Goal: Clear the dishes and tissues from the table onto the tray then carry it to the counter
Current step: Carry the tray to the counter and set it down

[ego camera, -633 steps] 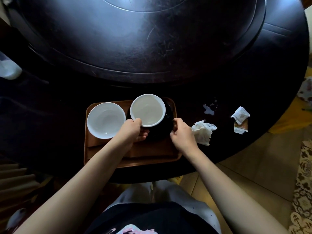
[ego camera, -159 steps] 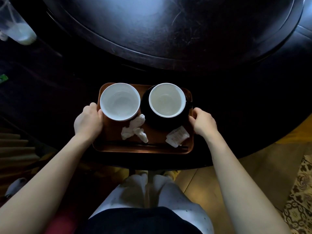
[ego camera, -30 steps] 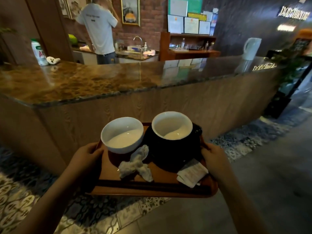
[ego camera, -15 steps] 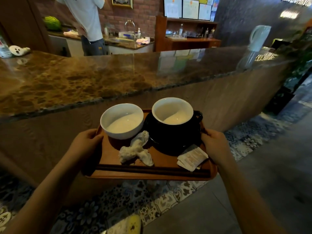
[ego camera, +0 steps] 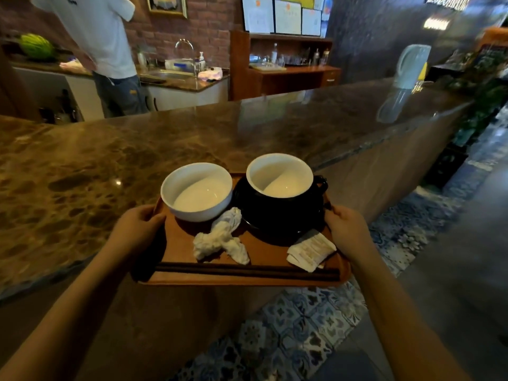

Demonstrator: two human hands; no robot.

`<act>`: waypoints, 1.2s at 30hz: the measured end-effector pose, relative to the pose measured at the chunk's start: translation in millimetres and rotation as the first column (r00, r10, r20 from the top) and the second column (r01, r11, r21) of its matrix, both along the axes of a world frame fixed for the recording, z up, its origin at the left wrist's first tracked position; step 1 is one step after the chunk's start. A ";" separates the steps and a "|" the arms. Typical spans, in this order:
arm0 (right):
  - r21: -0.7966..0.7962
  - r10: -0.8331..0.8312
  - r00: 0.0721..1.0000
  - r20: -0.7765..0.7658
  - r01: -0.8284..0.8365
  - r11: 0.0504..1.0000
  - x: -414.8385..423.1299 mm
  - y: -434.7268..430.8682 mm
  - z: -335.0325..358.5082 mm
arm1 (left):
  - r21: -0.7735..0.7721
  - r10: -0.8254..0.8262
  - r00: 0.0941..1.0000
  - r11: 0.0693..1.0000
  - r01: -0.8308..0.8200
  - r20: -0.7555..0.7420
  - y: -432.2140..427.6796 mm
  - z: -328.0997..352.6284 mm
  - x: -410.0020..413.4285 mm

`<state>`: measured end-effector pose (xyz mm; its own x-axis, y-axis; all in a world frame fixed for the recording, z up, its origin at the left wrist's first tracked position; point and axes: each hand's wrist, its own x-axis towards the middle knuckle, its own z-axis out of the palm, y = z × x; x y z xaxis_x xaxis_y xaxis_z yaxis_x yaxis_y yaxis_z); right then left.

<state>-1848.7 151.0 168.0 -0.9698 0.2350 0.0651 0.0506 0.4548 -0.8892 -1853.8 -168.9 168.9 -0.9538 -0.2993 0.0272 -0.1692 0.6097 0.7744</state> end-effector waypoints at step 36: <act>0.356 0.155 0.982 0.111 -0.185 0.916 -470.1 -19.1 -27.3 | -0.541 0.138 0.983 0.839 -0.050 0.124 -24.8 -29.0 -402.9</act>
